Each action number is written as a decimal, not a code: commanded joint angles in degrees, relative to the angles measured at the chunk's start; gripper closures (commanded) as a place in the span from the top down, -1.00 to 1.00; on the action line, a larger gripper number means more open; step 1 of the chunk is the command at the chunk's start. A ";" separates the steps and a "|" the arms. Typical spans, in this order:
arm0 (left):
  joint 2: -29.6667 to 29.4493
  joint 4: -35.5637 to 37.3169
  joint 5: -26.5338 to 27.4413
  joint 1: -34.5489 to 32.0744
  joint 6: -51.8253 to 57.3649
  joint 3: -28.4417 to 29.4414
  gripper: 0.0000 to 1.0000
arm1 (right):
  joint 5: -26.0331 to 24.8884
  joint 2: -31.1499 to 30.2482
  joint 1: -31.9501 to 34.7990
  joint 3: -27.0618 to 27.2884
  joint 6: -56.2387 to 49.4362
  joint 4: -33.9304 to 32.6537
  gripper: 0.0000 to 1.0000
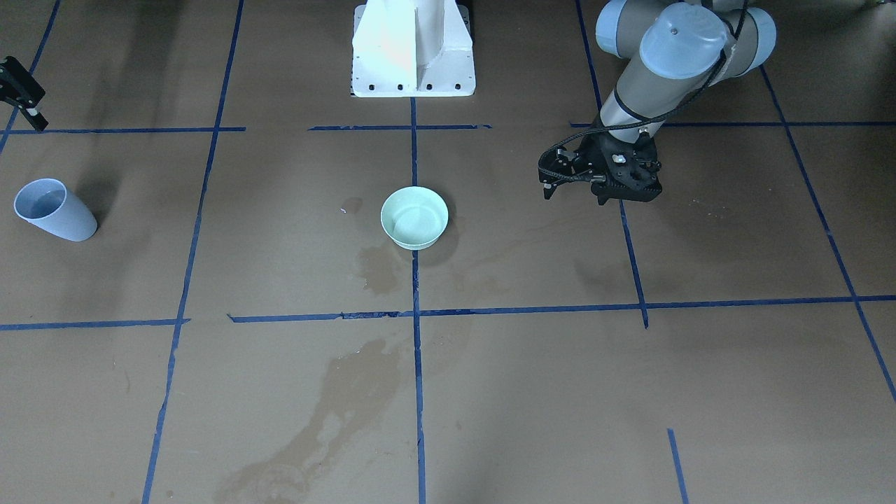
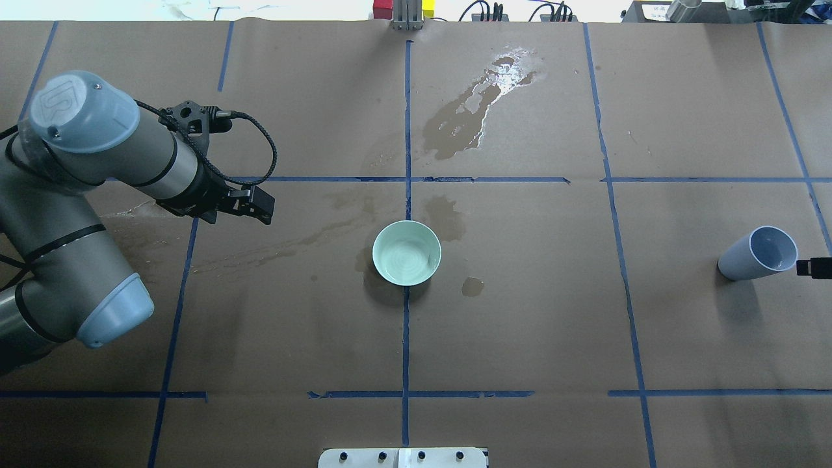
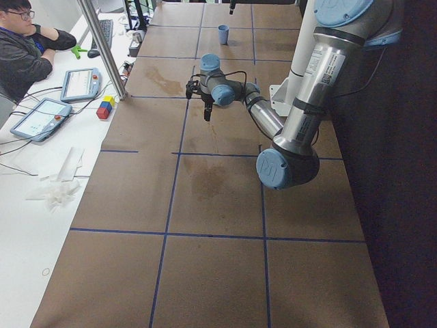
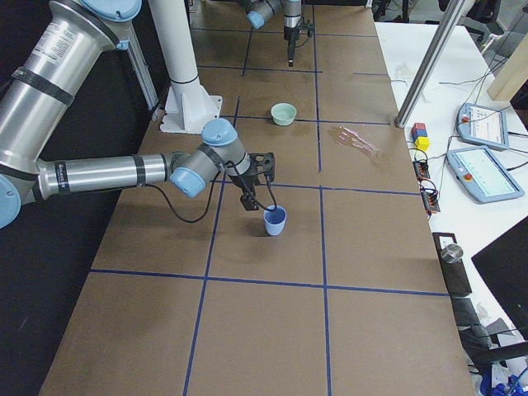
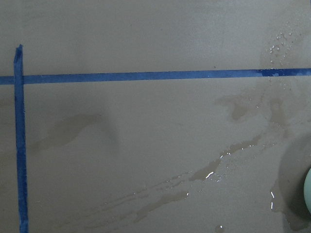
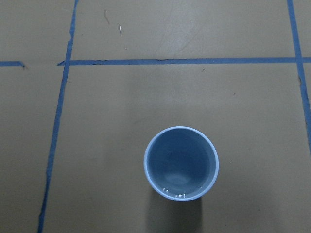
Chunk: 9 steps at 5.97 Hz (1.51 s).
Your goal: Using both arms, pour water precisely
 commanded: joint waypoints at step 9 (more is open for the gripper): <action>0.02 -0.09 -0.09 0.11 -0.10 0.14 1.00 | -65.68 2.75 -43.14 -26.44 22.28 29.74 1.00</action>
